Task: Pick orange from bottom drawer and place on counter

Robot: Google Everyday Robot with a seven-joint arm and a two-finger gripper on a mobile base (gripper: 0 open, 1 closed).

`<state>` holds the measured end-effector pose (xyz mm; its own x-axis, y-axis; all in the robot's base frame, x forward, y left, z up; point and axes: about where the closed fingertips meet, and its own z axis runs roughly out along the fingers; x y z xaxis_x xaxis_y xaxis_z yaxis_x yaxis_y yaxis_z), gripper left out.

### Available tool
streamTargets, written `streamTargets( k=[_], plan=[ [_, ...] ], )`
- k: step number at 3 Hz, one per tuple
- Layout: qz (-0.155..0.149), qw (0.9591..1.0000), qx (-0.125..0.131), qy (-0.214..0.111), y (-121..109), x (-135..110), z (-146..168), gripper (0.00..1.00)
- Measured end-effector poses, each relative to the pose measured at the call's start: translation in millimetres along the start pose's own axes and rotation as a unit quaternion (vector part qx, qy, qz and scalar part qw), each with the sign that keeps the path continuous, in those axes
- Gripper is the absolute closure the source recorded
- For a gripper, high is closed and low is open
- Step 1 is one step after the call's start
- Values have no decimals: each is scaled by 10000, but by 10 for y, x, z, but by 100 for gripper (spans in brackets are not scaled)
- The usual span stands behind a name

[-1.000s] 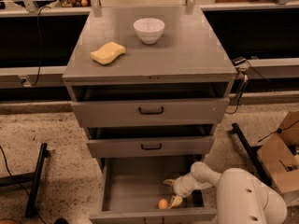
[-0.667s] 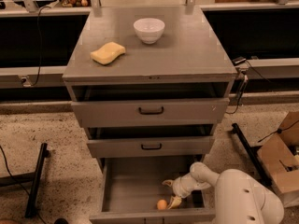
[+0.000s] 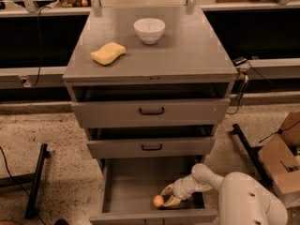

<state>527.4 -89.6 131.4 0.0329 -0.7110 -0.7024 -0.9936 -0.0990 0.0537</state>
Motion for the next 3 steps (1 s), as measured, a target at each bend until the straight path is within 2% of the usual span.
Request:
streamTargets(
  k=[1,2,3],
  plan=[
    [-96,9999,-27,-138,5,-58,8,52],
    [-145,9996,-79,-216,-5,-104,32,46],
    [-170,9997,-109,-162,-25,-137,26,28]
  ],
)
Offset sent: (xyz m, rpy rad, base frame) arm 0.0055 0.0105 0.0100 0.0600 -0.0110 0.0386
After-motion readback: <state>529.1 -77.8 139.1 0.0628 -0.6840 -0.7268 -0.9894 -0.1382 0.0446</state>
